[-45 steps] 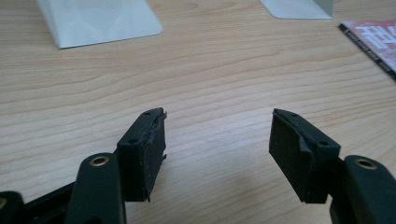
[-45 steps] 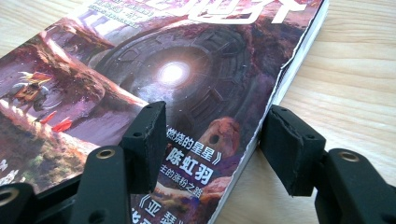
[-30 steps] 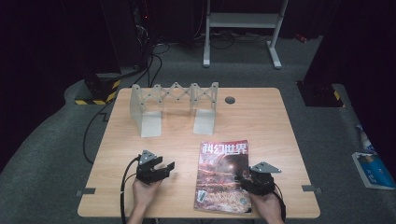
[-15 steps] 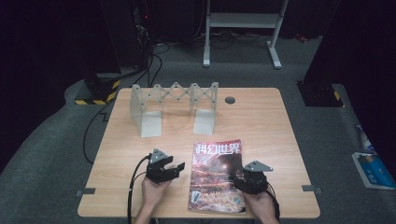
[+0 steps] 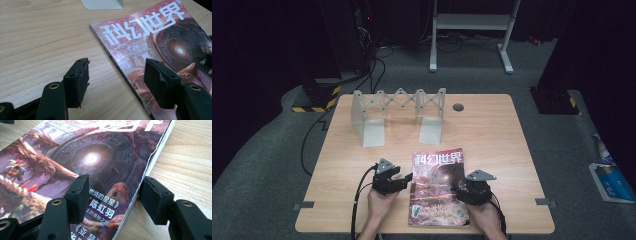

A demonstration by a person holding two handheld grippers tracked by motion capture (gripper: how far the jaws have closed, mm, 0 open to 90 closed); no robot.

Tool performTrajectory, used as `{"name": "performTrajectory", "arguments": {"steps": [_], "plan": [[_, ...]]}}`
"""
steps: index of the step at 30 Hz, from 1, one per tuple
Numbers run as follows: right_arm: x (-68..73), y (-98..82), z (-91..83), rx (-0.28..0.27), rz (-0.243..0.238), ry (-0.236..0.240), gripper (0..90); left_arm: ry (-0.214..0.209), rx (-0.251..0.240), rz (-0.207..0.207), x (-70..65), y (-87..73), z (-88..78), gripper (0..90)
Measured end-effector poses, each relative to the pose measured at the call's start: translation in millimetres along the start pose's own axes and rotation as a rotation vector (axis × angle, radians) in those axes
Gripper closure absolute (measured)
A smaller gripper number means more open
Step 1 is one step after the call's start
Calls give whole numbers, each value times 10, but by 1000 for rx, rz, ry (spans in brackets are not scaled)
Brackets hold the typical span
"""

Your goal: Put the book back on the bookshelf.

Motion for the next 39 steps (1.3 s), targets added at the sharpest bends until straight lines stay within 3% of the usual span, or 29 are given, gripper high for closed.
{"name": "performTrajectory", "arguments": {"steps": [14,23,31,35,39], "plan": [[95,93,119,10,-20,10,416,25,-15,-19,26,14,77,369],[125,121,165,4,-27,18,415,49,3,-19,25,-3,152,369],[116,129,172,15,-29,43,405,100,33,47,-12,-20,195,369],[94,187,173,65,-22,66,403,102,29,53,-12,-20,202,367],[83,282,134,58,-51,47,435,105,29,59,-12,-16,210,367]]}}
Point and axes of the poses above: each handheld gripper's, and its own axes: z roughly forward along the jaws, y roughly out of its top, x roughly to its left, the point moved 6 cm from there along z, roughly forward along the jaws, and after that the axes turned 13 degrees about z, right-handed, at the moved point
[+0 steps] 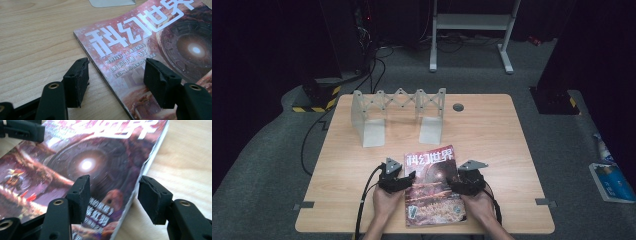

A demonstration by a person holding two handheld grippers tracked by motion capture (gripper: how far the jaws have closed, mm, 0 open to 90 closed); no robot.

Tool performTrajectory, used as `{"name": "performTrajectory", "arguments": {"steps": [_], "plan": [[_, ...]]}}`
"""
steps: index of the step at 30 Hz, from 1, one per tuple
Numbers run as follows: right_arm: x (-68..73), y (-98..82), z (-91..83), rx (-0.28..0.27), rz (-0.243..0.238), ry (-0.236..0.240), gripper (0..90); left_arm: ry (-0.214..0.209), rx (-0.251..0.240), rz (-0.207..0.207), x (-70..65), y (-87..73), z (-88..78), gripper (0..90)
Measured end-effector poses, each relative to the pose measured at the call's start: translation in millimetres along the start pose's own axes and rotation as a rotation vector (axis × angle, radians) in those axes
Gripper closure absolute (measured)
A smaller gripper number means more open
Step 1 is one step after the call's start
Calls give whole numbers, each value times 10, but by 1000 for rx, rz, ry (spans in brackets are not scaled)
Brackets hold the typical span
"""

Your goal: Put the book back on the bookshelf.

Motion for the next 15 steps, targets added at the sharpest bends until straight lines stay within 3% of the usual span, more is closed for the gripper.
{"name": "performTrajectory", "arguments": {"steps": [2,9,15], "plan": [[-30,67,-16,-17,2,2,447,0,0,1,0,1,1,367],[-229,262,33,-19,95,12,470,-5,-7,4,-5,4,10,369],[-305,382,92,-14,120,15,474,-9,-6,8,-2,3,8,372]]}}
Point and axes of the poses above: each handheld gripper's, and its own axes: z roughly forward along the jaws, y roughly out of its top, x roughly to its left, the point moved 6 cm from there along z, roughly forward along the jaws, and after that the axes turned 13 degrees about z, right-handed, at the moved point
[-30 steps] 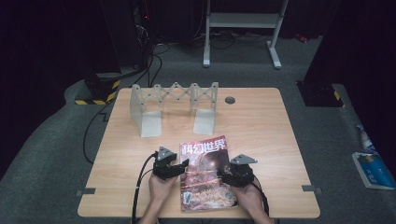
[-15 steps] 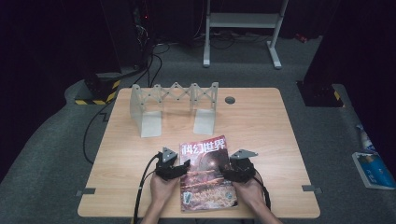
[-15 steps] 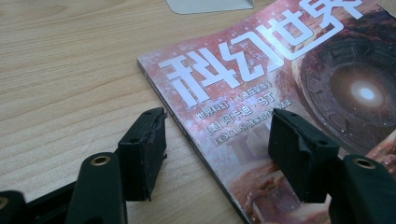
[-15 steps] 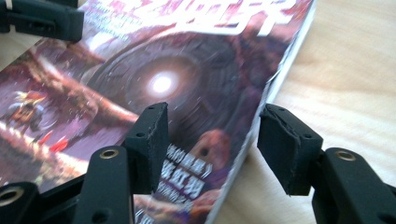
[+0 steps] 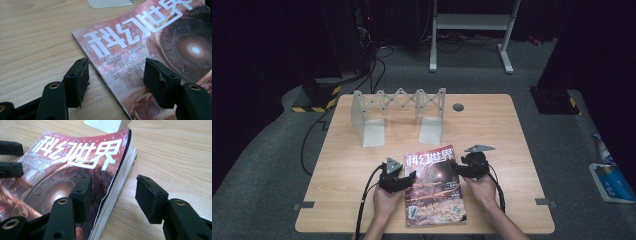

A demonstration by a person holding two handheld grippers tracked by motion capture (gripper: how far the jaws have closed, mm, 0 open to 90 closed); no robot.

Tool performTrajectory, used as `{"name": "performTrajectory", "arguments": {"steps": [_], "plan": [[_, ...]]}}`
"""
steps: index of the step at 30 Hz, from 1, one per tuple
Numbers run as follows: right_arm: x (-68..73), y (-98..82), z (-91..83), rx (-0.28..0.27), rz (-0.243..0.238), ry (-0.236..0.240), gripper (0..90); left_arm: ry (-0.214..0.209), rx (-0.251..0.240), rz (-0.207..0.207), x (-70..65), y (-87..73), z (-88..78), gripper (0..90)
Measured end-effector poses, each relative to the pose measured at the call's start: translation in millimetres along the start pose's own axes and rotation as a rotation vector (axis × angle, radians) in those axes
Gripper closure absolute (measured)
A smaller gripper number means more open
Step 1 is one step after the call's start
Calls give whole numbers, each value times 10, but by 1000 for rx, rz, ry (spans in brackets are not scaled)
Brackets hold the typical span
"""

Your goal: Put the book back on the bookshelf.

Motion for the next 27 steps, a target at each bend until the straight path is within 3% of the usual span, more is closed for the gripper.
{"name": "performTrajectory", "arguments": {"steps": [10,21,27], "plan": [[25,95,71,10,-1,11,468,-12,0,-5,-17,2,-6,399],[66,135,305,71,15,15,446,-12,-2,-3,-24,2,-6,402],[60,123,330,86,24,26,428,-13,-5,-1,-29,6,1,402]]}}
Point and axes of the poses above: each handheld gripper's, and its own axes: z roughly forward along the jaws, y roughly out of its top, x roughly to its left, the point moved 6 cm from there along z, roughly forward along the jaws, and after that the axes turned 13 degrees about z, right-handed, at the moved point
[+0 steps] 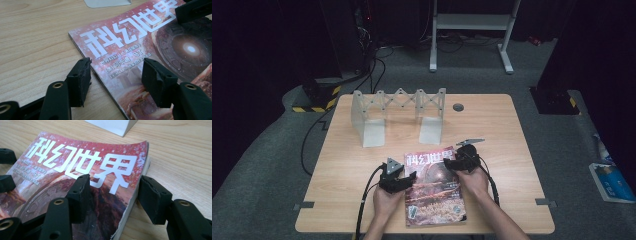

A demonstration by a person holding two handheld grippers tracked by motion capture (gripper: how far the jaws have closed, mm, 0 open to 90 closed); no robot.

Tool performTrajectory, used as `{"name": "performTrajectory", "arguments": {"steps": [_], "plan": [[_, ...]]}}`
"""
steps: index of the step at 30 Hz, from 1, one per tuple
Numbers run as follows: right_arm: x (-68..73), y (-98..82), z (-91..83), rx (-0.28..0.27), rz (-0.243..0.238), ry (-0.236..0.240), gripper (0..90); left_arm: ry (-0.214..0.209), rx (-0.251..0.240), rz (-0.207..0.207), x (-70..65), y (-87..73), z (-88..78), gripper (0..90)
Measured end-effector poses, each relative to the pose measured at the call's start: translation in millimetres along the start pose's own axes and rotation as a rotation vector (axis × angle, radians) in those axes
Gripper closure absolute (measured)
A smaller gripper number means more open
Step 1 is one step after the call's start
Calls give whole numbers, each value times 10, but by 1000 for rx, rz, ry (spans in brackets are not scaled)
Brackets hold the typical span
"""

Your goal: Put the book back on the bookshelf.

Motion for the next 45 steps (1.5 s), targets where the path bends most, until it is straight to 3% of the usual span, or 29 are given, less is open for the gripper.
{"name": "performTrajectory", "arguments": {"steps": [6,10,11,22,26,29,33,36,45], "plan": [[31,-22,-15,12,-11,-18,438,-4,0,3,-9,5,7,406],[45,-24,-52,5,-34,-20,514,-5,2,13,-6,7,10,412],[54,-26,-57,9,-32,5,526,-4,2,14,-6,7,11,413],[142,-45,-117,6,-61,55,580,-4,3,18,-9,7,12,415],[203,-95,-135,34,-85,76,592,-4,2,12,-15,8,13,415],[197,-167,-118,44,-111,64,600,-4,2,13,-15,8,13,416],[195,-199,-138,32,-101,75,626,-3,1,12,-16,9,15,420],[226,-207,-151,27,-138,68,672,-2,1,11,-17,10,16,421],[256,-199,-195,17,-167,90,828,6,1,12,-10,6,18,393]]}}
Point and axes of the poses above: each handheld gripper's, and its own axes: z roughly forward along the jaws, y roughly out of its top, x roughly to its left, the point moved 6 cm from there along z, roughly forward along the jaws, and after that the axes turned 13 degrees about z, right-handed, at the moved point
